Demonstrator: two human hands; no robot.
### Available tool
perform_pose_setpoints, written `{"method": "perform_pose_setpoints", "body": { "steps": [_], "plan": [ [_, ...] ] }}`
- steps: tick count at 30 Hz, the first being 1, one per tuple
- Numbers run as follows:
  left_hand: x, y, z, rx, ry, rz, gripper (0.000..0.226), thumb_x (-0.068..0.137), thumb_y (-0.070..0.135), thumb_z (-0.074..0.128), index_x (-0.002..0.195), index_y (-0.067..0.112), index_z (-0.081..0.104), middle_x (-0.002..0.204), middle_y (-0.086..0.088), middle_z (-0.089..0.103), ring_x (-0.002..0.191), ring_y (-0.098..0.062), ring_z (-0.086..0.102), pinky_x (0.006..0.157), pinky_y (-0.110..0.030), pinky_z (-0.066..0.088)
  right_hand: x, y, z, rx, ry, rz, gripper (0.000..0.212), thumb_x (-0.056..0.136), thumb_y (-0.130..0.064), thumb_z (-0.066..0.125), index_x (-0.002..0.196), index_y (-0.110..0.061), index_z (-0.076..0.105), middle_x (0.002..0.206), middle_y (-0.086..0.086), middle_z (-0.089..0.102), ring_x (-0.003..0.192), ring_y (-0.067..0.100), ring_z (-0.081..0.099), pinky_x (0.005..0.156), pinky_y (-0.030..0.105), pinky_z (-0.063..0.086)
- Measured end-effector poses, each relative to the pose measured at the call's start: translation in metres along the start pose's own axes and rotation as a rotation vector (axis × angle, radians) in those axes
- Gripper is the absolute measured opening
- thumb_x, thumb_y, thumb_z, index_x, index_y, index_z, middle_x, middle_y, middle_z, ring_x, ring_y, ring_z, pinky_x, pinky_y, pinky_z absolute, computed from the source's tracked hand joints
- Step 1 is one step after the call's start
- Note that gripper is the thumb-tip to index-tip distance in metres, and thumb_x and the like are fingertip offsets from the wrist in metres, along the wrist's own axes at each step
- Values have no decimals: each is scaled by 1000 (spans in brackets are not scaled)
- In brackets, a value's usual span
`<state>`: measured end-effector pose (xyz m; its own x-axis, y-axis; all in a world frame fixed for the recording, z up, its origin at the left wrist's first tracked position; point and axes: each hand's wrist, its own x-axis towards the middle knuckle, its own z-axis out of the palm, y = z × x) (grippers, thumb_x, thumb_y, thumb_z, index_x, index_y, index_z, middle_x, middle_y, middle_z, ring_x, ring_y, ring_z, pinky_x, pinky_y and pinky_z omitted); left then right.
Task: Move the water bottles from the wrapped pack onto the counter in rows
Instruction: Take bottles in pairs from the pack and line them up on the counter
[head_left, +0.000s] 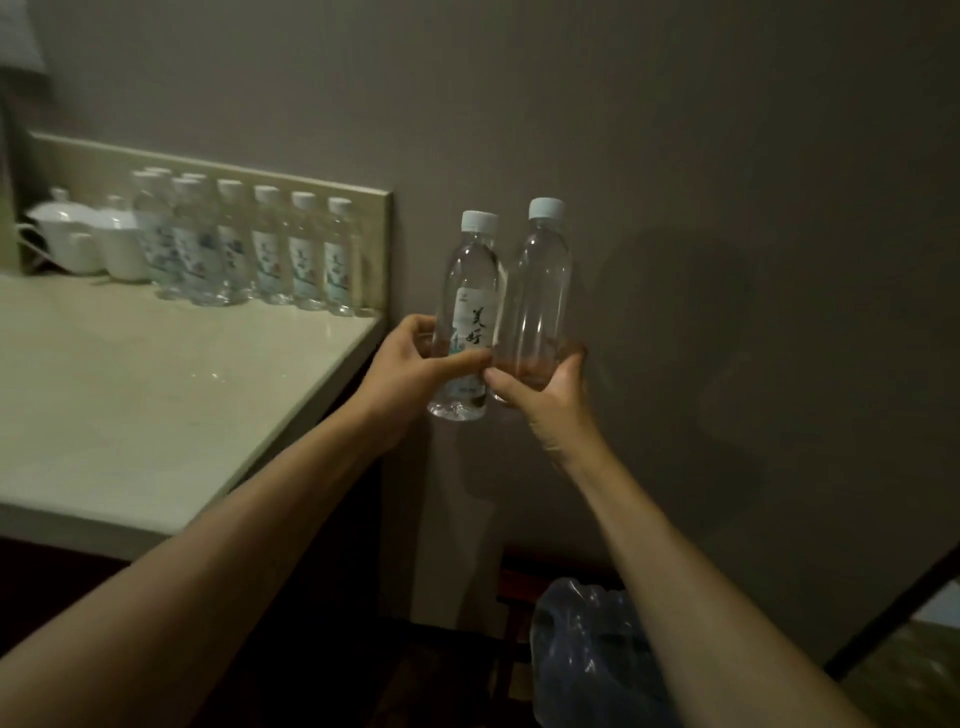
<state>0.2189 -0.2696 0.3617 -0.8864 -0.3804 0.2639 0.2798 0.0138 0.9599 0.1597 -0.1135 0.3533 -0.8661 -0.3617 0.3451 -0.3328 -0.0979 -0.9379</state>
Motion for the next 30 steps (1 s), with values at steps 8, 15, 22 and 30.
{"method": "perform_pose_setpoints", "body": {
  "steps": [8,15,22,30],
  "plan": [
    [8,24,-103,44,-123,28,51,72,12,85,114,7,57,101,-14,75,96,-29,74,87,-46,58,18,-10,84,-74,-53,15,62,74,-16,82,121,-13,43,101,12,65,91,20,68,74,27,58],
    [32,35,-225,34,-119,43,54,61,18,88,111,19,66,100,-11,72,97,-26,72,82,-34,59,44,-1,211,-47,-25,-6,77,66,-20,88,126,-3,42,96,7,76,93,22,73,84,42,58],
    [57,33,-305,161,-143,37,44,70,14,85,109,28,68,94,1,77,88,-11,73,71,-21,56,62,5,289,-79,32,14,68,64,-22,89,122,-16,54,103,-1,73,91,8,72,69,20,56],
    [82,7,-334,263,-87,34,45,68,18,86,108,28,70,93,10,75,84,-4,71,70,-22,58,87,23,308,-233,-36,130,65,70,-19,85,126,-18,51,116,2,68,107,19,67,95,46,54]
  ]
}}
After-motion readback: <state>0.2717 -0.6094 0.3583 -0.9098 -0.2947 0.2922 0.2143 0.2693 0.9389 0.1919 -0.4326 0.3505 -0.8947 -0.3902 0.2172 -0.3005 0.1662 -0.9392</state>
